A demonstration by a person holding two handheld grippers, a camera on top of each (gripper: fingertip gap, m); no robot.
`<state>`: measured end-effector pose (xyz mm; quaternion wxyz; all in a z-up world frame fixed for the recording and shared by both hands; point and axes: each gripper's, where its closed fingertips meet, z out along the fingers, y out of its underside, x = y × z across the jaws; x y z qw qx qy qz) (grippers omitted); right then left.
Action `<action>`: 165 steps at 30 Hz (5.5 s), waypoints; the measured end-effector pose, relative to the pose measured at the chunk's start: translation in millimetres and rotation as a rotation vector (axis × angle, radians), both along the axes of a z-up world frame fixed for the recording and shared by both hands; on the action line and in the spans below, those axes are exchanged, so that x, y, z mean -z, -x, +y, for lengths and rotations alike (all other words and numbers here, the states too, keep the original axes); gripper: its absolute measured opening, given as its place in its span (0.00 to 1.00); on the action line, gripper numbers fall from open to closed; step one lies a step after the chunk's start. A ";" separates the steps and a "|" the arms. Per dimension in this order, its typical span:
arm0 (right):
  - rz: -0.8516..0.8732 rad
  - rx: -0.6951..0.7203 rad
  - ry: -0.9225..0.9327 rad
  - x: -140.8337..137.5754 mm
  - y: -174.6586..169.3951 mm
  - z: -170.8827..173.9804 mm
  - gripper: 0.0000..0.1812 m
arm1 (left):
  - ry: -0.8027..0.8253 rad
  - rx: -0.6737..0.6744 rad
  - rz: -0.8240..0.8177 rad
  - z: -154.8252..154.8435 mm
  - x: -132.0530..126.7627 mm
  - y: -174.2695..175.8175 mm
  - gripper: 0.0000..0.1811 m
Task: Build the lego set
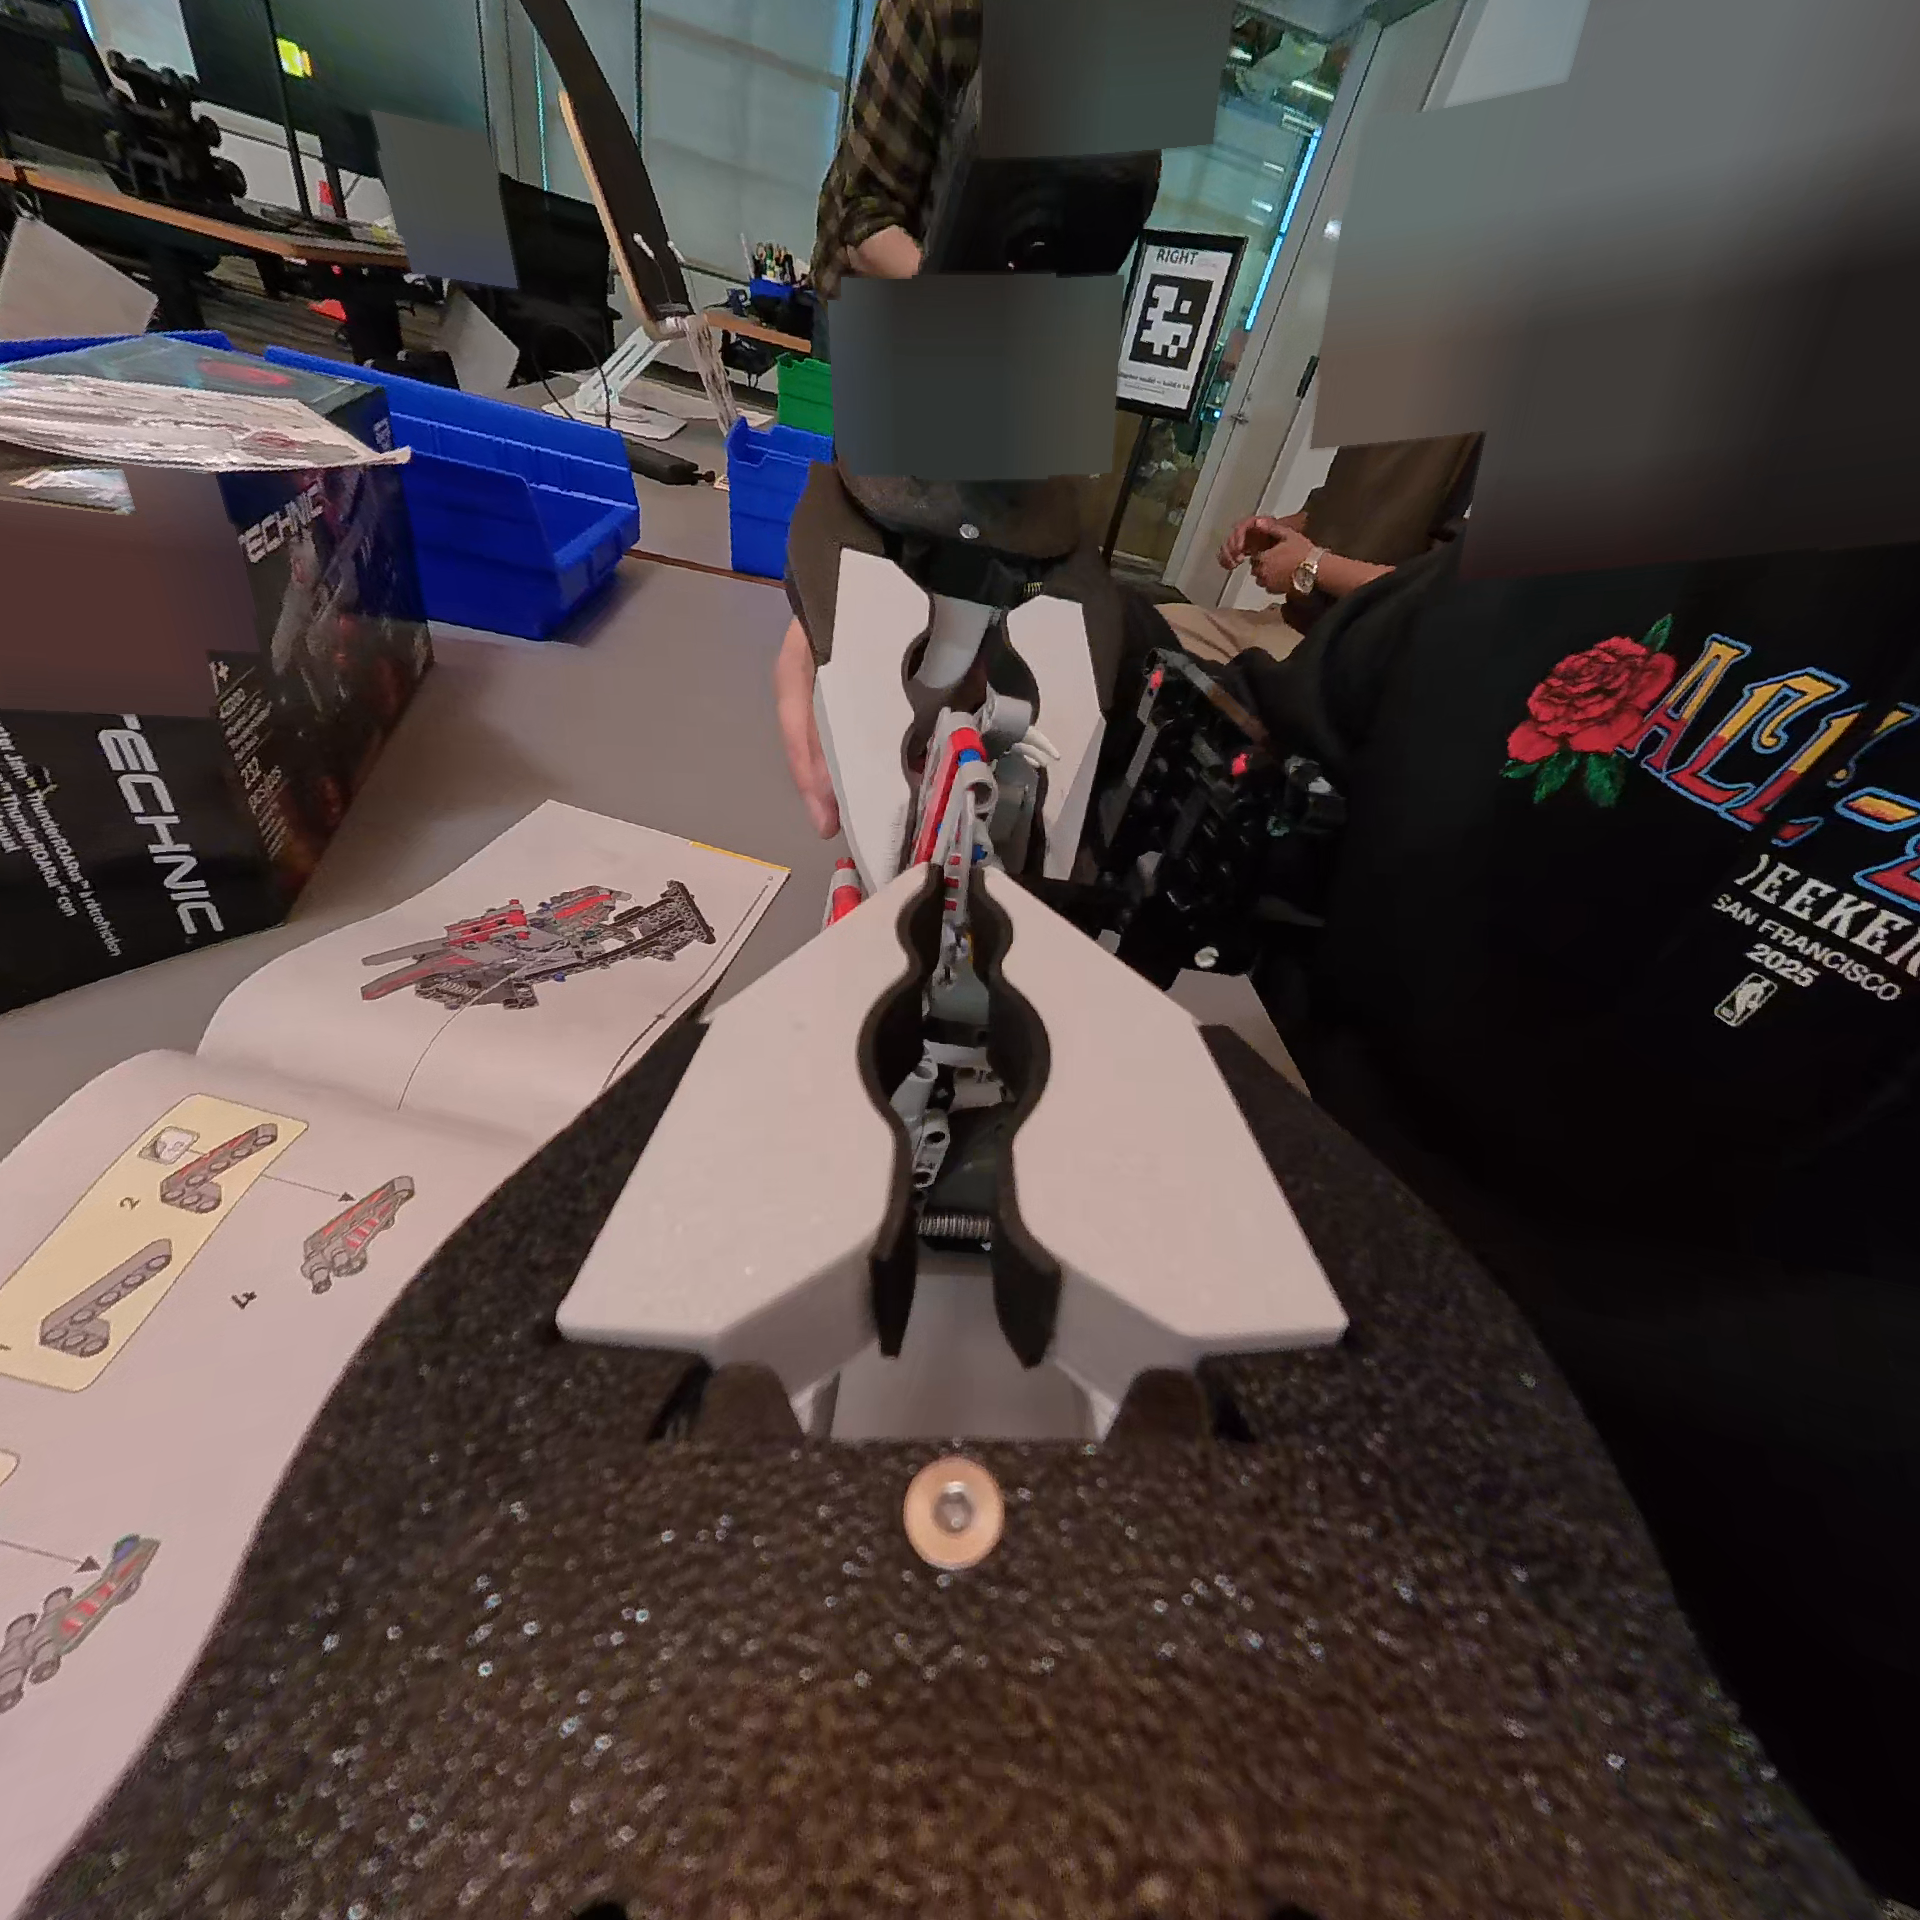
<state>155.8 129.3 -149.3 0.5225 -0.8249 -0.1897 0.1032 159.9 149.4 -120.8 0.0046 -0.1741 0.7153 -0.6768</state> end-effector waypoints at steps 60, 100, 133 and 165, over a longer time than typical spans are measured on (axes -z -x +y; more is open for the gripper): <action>0.233 0.108 -0.316 -16.7 -6.0 3.6 0.16 | -0.089 -0.057 -0.124 -3.5 14.1 -10.6 0.02; 0.220 0.102 -0.323 -17.1 -10.0 8.5 0.16 | -0.097 -0.125 -0.217 -3.3 9.8 -17.2 0.02; 0.167 0.053 -0.243 -15.5 -4.1 11.1 0.16 | -0.090 -0.102 -0.293 -3.5 3.2 -9.9 0.02; 0.068 0.109 -0.341 -32.1 -10.2 10.4 0.14 | -0.164 -0.145 -0.322 -1.0 1.9 -11.7 0.02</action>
